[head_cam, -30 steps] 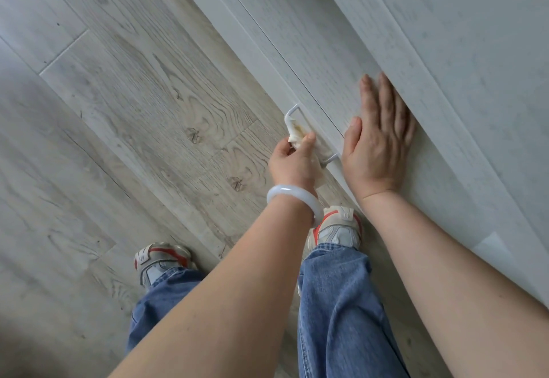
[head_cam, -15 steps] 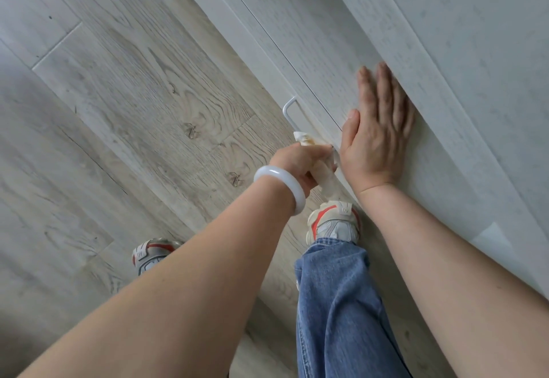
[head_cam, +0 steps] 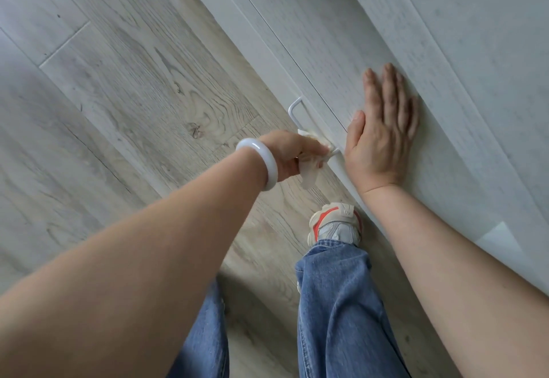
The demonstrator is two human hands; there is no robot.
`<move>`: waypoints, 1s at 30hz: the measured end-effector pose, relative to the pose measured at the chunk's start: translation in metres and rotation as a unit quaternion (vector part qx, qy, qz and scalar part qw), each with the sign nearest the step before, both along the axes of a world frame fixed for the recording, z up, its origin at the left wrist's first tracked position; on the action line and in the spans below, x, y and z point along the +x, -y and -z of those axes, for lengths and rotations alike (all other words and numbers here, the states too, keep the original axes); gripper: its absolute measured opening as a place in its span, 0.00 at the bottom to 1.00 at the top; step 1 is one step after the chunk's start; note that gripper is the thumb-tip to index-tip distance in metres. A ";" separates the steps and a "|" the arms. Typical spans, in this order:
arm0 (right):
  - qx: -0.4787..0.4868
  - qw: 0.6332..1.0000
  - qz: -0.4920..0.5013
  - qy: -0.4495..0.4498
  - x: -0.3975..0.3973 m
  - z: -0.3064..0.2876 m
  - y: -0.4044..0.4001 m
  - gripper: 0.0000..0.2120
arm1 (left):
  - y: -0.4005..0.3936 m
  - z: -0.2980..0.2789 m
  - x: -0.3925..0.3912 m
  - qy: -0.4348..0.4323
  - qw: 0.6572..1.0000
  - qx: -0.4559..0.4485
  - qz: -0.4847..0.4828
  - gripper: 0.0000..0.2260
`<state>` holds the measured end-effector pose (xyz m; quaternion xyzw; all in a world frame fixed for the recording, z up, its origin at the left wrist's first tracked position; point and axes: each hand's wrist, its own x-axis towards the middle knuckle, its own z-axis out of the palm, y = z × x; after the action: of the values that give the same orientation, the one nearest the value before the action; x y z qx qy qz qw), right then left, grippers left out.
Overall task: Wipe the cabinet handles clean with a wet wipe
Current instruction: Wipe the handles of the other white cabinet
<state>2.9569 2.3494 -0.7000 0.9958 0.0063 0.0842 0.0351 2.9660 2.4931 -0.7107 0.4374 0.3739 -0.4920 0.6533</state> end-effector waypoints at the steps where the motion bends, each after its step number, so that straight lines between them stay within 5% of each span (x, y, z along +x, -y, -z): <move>1: -0.002 1.000 0.000 0.004 0.000 0.001 0.000 0.13 | -0.004 -0.001 0.006 -0.001 1.000 0.003 0.006 0.08; 9: 0.059 0.997 -0.017 0.043 0.001 -0.007 -0.002 0.02 | -0.023 -0.001 0.022 0.009 0.994 0.083 -0.076 0.11; 13: 0.108 0.994 -0.004 0.035 0.000 -0.010 -0.005 0.11 | -0.006 0.004 0.003 0.009 0.995 0.093 -0.046 0.14; 19: 0.110 0.994 -0.001 0.005 0.000 -0.015 -0.006 0.09 | -0.026 0.004 0.017 0.078 0.985 0.126 -0.093 0.11; 21: 0.077 0.992 0.004 -0.100 0.005 -0.032 -0.006 0.07 | -0.011 0.005 -0.001 0.072 0.988 0.123 -0.057 0.11; 24: 0.119 0.957 0.011 -0.264 0.003 -0.033 0.002 0.17 | 0.007 0.003 -0.019 0.057 0.994 0.088 0.011 0.12; 27: 0.056 0.995 0.029 -0.075 0.001 -0.021 -0.004 0.04 | -0.010 -0.002 -0.003 0.063 0.990 0.107 -0.067 0.09; 30: 0.045 0.997 0.028 -0.049 -0.002 -0.012 -0.004 0.06 | -0.033 0.000 0.017 0.108 0.973 0.170 -0.116 0.16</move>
<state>2.9554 2.3539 -0.6875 0.9991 -0.0233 0.0343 -0.0083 2.9828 2.5258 -0.7104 0.5461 0.4275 -0.2926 0.6583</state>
